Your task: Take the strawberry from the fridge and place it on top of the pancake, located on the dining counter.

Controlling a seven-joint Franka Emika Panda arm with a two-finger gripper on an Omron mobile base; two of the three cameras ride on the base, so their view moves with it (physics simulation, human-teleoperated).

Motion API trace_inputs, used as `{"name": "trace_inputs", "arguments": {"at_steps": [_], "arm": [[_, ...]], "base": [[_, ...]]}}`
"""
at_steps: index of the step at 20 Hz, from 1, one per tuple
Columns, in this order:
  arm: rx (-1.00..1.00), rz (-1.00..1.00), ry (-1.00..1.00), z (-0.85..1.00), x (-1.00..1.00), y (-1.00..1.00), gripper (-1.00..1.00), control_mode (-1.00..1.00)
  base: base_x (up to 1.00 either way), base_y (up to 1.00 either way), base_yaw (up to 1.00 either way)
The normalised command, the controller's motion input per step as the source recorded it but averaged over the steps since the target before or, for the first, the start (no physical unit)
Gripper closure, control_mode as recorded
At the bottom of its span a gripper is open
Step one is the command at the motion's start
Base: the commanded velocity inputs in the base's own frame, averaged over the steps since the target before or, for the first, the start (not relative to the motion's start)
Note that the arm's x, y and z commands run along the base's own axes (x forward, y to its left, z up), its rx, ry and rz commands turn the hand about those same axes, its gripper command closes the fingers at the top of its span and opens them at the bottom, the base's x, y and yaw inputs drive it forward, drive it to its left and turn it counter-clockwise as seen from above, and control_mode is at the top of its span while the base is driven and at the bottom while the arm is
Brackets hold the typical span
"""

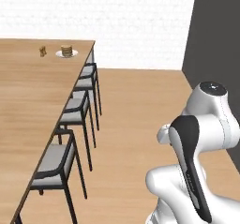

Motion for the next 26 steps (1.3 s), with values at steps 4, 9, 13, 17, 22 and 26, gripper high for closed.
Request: {"name": "trace_inputs", "arguments": {"at_steps": [4, 9, 13, 17, 22, 26], "arm": [[0.0, 0.0, 0.0, 0.0, 0.0, 0.0, 1.0, 1.0], [0.0, 0.0, 0.0, 0.0, 0.0, 0.0, 1.0, 1.0], [0.0, 0.0, 0.0, 0.0, 0.0, 0.0, 1.0, 1.0], [0.0, 0.0, 0.0, 0.0, 0.0, 0.0, 1.0, 1.0], [0.0, 0.0, 0.0, 0.0, 0.0, 0.0, 1.0, 1.0], [0.0, 0.0, 0.0, 0.0, 0.0, 0.0, 1.0, 1.0]], "base": [[0.44, -0.61, 0.19], [0.49, -0.56, 0.18], [0.67, -0.48, 0.19], [0.71, -0.45, 0.19], [0.71, -0.44, 0.2], [0.73, -0.42, 0.23]]}}
